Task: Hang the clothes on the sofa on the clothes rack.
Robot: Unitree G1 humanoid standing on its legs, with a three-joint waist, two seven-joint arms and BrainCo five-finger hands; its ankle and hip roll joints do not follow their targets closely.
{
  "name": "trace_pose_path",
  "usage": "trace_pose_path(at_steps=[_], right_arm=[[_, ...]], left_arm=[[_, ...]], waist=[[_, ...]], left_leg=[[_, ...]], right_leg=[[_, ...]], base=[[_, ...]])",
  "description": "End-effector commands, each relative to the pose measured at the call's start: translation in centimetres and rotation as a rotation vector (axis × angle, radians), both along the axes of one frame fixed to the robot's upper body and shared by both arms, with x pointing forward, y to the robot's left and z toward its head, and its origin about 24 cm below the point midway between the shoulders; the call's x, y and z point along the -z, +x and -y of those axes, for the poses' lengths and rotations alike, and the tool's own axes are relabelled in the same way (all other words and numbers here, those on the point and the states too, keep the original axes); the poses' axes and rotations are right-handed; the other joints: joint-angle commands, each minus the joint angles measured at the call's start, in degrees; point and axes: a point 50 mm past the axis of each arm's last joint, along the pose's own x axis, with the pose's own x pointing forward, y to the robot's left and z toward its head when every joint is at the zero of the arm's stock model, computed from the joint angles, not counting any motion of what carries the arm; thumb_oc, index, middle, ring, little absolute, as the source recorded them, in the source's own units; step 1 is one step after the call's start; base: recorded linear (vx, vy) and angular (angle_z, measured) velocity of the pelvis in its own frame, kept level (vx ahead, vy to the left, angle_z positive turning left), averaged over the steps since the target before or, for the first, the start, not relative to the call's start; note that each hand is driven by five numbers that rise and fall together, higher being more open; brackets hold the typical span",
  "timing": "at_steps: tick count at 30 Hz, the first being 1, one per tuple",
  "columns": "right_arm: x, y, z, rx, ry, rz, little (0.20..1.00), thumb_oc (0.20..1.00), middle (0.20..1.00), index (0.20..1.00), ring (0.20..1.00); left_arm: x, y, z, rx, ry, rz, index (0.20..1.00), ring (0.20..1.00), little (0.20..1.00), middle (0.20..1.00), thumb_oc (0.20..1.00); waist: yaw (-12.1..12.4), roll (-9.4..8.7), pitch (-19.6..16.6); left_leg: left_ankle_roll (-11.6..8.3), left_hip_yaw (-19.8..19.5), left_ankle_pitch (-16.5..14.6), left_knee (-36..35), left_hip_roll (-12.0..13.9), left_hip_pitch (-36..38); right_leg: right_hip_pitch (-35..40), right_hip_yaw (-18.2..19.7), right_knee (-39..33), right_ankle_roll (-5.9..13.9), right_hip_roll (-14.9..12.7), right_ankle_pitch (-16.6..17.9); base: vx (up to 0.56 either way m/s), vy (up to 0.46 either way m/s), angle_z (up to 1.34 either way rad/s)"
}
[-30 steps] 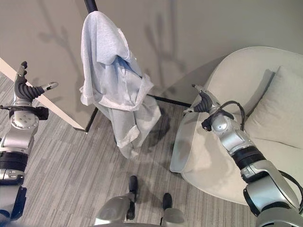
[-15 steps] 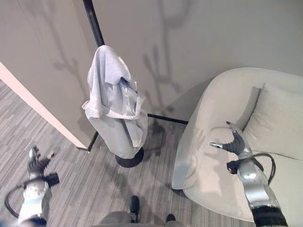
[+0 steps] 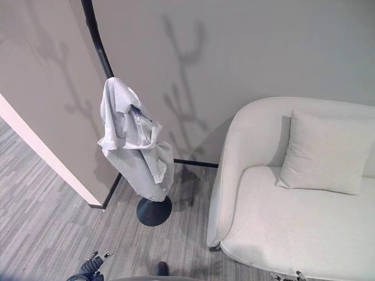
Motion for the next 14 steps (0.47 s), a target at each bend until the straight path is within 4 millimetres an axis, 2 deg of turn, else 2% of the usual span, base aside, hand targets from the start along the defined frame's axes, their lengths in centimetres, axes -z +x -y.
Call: trace_pose_path(at_steps=[1, 2, 3, 7, 14], right_arm=[[0.5, 1.5, -1.3, 0.041, 0.096, 0.084, 1.0, 1.0, 1.0, 1.0, 1.0], [0.5, 1.5, -1.3, 0.041, 0.096, 0.085, 1.0, 1.0, 1.0, 1.0, 1.0], [1.3, 0.9, -2.9, 0.055, 0.164, 0.061, 1.0, 1.0, 1.0, 1.0, 1.0], [2.3, 0.6, -5.7, 0.026, 0.26, 0.031, 1.0, 1.0, 1.0, 1.0, 1.0], [2.2, 2.6, -7.1, -0.037, 0.306, 0.106, 1.0, 1.0, 1.0, 1.0, 1.0]], left_arm=[[-0.7, 2.7, 0.2, 0.107, 0.04, 0.061, 1.0, 1.0, 1.0, 1.0, 1.0], [-0.7, 2.7, 0.2, 0.107, 0.04, 0.062, 1.0, 1.0, 1.0, 1.0, 1.0], [-0.2, 2.7, 0.7, 0.154, 0.034, 0.022, 1.0, 1.0, 1.0, 1.0, 1.0], [0.5, 2.3, 1.9, 0.213, 0.008, -0.038, 1.0, 1.0, 1.0, 1.0, 1.0], [0.7, 2.8, 3.1, 0.239, -0.037, -0.036, 1.0, 1.0, 1.0, 1.0, 1.0]], waist=[[-0.45, 1.37, 1.69], [-0.44, 1.37, 1.7], [-0.63, 1.17, 1.5], [-0.9, 1.24, 1.06], [-1.21, 1.6, 1.05]], left_leg=[[-3.49, -1.2, -4.67, -1.56, 2.2, 6.47], [-3.49, -1.2, -4.67, -1.56, 2.2, 6.48], [-3.49, -1.0, -4.59, -1.56, 2.43, 6.23], [-3.43, -0.67, -4.47, -1.56, 2.84, 5.51], [-3.3, -0.56, -3.87, -1.56, 3.8, 3.73]], right_leg=[[0.91, 0.28, 2.46, 1.03, -1.18, 8.69], [0.92, 0.28, 2.45, 1.03, -1.18, 8.69], [0.81, 0.23, 2.05, 0.92, -1.04, 8.59], [0.65, 0.2, 1.03, 0.68, -0.67, 8.16], [0.53, 0.22, -1.05, 0.41, 0.71, 6.94]], base=[[-0.06, -0.073, 0.0], [-0.07, -0.075, 0.02], [-0.07, -0.07, -0.01], [-0.07, -0.071, -0.02], [-0.12, -0.095, -0.02]])
